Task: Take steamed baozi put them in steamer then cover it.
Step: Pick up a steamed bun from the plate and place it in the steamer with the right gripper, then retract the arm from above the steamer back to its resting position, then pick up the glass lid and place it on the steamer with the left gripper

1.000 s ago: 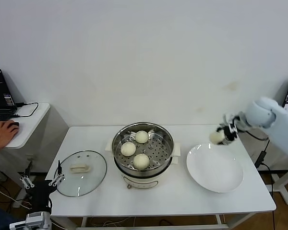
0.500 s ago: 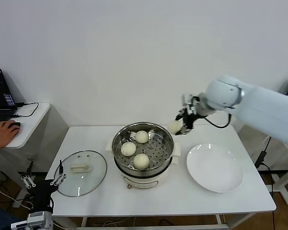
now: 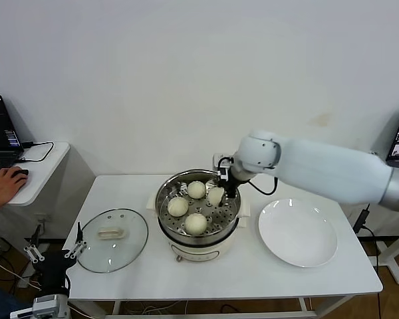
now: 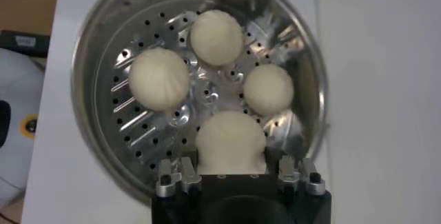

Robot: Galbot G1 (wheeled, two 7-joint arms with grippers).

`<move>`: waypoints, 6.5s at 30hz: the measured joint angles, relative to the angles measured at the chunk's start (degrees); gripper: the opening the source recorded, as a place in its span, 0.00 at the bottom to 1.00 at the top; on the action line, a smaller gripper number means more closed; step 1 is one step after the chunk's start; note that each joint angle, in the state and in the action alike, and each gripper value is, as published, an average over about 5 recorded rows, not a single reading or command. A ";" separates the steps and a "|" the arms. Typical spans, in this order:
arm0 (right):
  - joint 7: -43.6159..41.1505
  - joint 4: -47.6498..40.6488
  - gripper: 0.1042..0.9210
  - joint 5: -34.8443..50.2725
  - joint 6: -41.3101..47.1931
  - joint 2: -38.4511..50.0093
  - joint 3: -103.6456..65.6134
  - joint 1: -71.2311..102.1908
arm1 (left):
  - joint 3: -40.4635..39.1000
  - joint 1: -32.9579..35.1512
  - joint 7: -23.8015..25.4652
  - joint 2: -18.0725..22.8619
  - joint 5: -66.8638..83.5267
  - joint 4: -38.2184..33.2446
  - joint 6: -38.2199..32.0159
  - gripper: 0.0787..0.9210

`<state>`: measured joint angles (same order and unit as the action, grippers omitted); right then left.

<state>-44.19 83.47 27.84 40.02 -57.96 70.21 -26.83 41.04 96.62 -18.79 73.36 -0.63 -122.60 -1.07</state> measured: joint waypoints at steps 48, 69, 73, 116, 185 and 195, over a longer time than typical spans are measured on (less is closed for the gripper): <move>31.93 20.24 0.88 -3.03 -25.01 18.53 -54.68 53.25 | -2.93 -2.30 0.03 1.47 1.46 2.46 -3.23 0.88; 34.07 23.70 0.88 -18.13 -50.10 -11.82 -105.98 108.73 | -1.63 -2.25 -0.76 0.29 -32.78 11.51 -9.29 0.88; 34.56 23.79 0.88 -19.32 -51.48 -15.29 -110.25 112.11 | -0.98 -1.87 0.66 -1.52 -44.83 14.16 -9.11 0.88; 35.03 23.51 0.88 -24.97 -57.28 -27.06 -121.87 122.76 | -8.60 -26.22 6.34 -8.97 -75.36 42.71 -7.30 0.88; 34.50 21.06 0.88 -29.92 -59.97 -26.94 -117.31 122.04 | -2.97 -18.69 11.44 -17.14 -54.19 19.96 3.08 0.07; 35.42 19.77 0.88 -32.16 -60.31 -28.18 -115.96 120.49 | -10.19 -21.38 16.79 -22.21 -50.48 10.09 9.94 0.07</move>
<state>-8.77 103.24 -4.32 -20.29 -86.14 -45.75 93.65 30.85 75.24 -2.00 51.15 -51.11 -112.50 8.87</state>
